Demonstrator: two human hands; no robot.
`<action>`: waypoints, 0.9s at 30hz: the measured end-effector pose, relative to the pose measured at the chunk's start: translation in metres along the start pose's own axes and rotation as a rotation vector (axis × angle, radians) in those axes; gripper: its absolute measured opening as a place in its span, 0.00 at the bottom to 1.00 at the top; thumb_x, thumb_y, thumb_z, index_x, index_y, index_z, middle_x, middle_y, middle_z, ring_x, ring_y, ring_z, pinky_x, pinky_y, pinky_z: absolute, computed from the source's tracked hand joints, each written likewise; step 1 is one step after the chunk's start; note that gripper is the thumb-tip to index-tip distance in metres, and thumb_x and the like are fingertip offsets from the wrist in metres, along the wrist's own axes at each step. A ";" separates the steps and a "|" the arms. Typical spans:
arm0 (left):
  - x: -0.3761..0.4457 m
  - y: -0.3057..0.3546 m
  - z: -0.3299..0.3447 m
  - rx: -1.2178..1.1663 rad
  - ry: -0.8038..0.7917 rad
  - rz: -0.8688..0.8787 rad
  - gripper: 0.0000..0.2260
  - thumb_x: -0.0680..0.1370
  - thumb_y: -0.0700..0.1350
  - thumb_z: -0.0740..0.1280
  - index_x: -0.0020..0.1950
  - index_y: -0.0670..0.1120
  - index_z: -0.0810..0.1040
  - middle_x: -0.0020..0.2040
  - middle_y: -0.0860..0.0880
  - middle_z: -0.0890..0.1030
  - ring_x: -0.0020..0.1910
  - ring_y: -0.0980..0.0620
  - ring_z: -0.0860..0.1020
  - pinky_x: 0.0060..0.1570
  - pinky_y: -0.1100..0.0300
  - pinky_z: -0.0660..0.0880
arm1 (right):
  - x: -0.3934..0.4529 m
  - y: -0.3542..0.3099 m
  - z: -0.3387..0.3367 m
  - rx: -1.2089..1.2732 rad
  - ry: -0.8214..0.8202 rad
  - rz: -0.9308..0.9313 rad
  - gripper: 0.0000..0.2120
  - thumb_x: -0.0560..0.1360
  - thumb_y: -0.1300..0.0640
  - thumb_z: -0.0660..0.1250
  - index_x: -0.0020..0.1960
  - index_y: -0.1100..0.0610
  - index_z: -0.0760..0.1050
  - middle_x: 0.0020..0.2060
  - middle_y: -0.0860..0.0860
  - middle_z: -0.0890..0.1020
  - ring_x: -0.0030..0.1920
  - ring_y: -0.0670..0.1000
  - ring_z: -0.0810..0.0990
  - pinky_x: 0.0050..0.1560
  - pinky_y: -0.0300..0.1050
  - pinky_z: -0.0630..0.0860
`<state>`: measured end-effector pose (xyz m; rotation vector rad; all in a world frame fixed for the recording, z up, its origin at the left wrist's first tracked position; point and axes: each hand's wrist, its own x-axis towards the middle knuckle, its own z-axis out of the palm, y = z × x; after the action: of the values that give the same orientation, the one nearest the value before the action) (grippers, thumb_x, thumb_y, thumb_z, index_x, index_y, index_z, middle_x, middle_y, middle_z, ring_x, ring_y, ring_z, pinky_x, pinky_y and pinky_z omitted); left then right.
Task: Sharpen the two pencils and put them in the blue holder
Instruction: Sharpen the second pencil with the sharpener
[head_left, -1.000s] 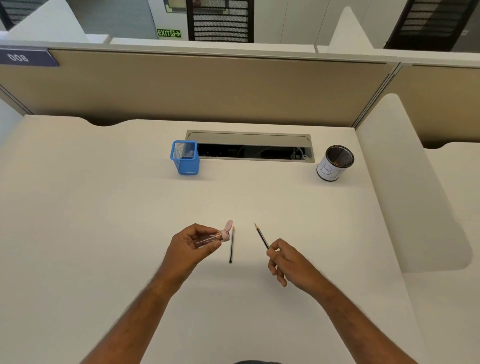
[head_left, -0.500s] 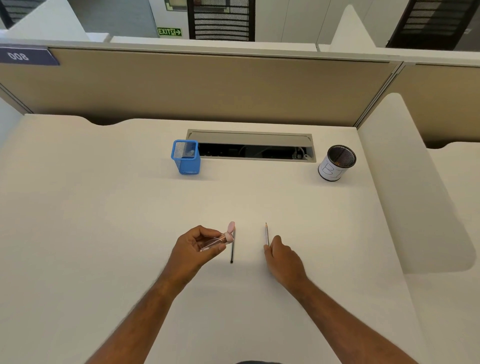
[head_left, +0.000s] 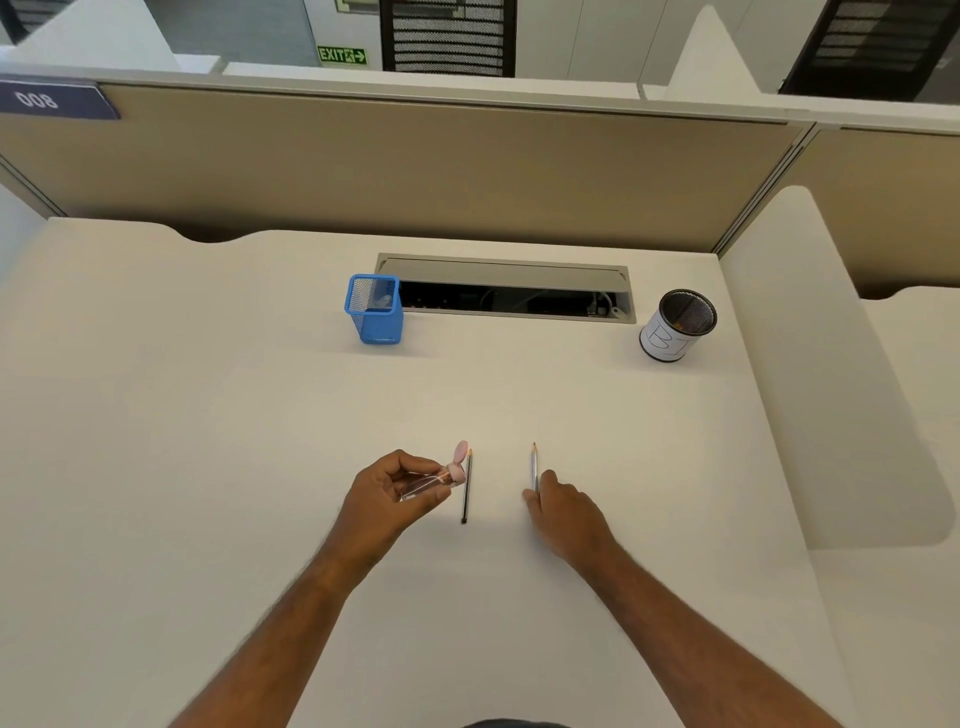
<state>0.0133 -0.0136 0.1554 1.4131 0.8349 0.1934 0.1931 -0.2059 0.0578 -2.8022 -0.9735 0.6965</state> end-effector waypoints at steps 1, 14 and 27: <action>0.000 0.001 0.000 0.001 0.000 0.000 0.09 0.77 0.36 0.80 0.54 0.44 0.86 0.55 0.48 0.91 0.58 0.50 0.89 0.64 0.52 0.81 | 0.001 0.000 -0.001 0.019 -0.009 0.008 0.19 0.87 0.44 0.55 0.59 0.60 0.70 0.52 0.59 0.85 0.51 0.65 0.85 0.42 0.50 0.67; -0.004 -0.006 -0.006 0.029 0.024 -0.008 0.10 0.75 0.38 0.81 0.54 0.46 0.86 0.55 0.49 0.91 0.58 0.50 0.89 0.66 0.47 0.82 | -0.007 -0.020 -0.011 0.165 -0.042 -0.011 0.18 0.84 0.40 0.58 0.49 0.55 0.66 0.45 0.56 0.83 0.49 0.63 0.83 0.43 0.50 0.71; -0.001 -0.007 -0.013 0.045 0.039 -0.002 0.10 0.76 0.38 0.81 0.54 0.47 0.87 0.55 0.49 0.91 0.58 0.49 0.89 0.66 0.45 0.82 | 0.012 -0.096 -0.009 0.095 -0.219 -0.086 0.19 0.86 0.49 0.60 0.63 0.64 0.75 0.61 0.64 0.82 0.62 0.66 0.81 0.57 0.53 0.76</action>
<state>0.0025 -0.0056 0.1501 1.4548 0.8774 0.2018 0.1510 -0.1220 0.0841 -2.6261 -1.0573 1.0258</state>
